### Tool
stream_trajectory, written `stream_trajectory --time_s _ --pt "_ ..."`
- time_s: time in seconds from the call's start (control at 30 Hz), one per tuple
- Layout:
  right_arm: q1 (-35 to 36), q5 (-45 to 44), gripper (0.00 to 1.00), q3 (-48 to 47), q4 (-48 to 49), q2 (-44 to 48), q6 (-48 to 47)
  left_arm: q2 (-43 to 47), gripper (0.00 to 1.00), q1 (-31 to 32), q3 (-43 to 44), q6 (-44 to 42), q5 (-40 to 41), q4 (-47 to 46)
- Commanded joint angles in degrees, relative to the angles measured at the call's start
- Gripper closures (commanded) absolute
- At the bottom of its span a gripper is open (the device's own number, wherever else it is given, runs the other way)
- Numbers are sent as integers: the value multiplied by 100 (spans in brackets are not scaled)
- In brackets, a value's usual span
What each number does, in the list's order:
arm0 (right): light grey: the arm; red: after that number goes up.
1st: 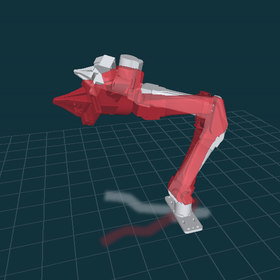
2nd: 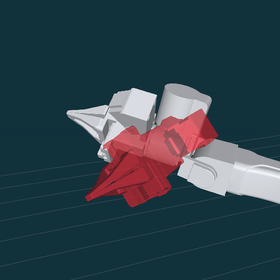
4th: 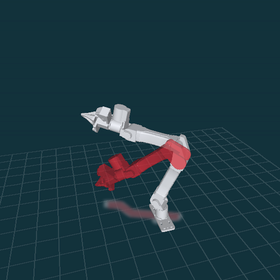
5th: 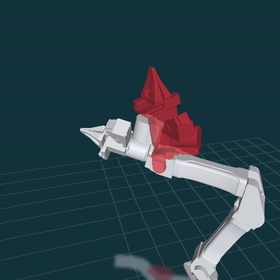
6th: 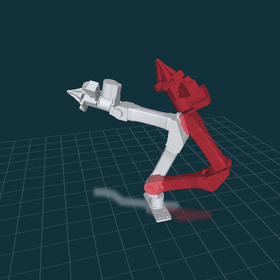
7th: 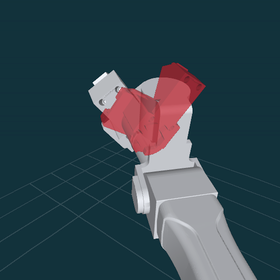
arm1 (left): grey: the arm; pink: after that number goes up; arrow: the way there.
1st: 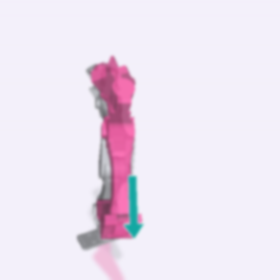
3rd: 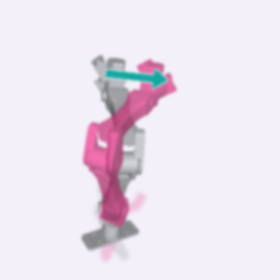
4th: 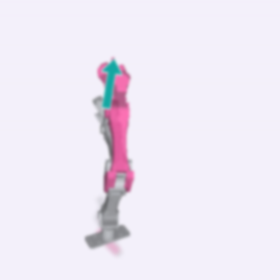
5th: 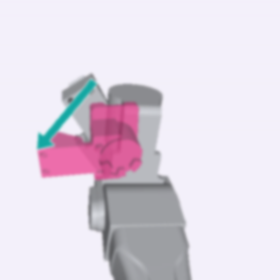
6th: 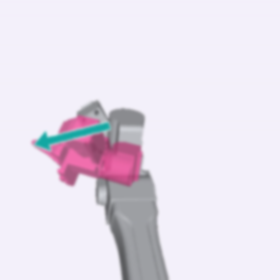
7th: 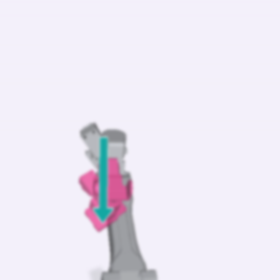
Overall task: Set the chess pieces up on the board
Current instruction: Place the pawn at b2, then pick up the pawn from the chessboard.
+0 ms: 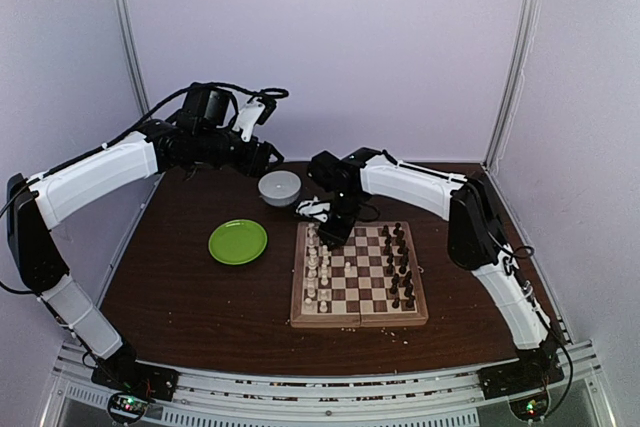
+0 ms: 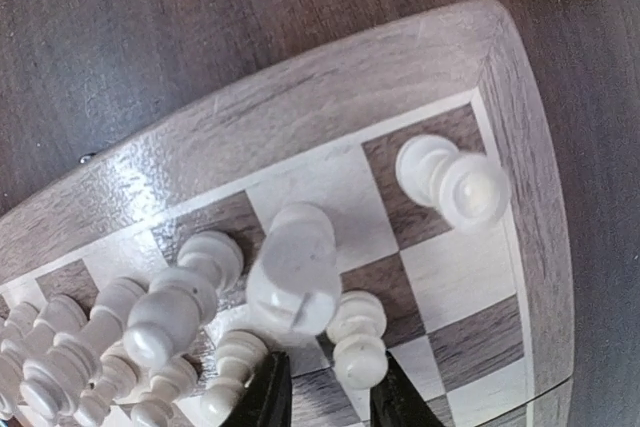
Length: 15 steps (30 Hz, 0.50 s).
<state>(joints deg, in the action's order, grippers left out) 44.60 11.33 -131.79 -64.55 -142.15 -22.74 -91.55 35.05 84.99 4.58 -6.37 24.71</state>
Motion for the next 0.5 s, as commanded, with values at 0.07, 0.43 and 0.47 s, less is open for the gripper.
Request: stream_trajectory --time_s 0.07,0.43,0.47 --pt "-37 -102 69 837 149 1112 -5 -7 40 55 158 -71 17 -72" --pt "-109 -38 69 2729 371 2416 -143 -107 41 133 149 -62 19 -72" --pt "-105 -28 69 2927 409 2561 -151 -115 41 135 149 -62 28 -72"
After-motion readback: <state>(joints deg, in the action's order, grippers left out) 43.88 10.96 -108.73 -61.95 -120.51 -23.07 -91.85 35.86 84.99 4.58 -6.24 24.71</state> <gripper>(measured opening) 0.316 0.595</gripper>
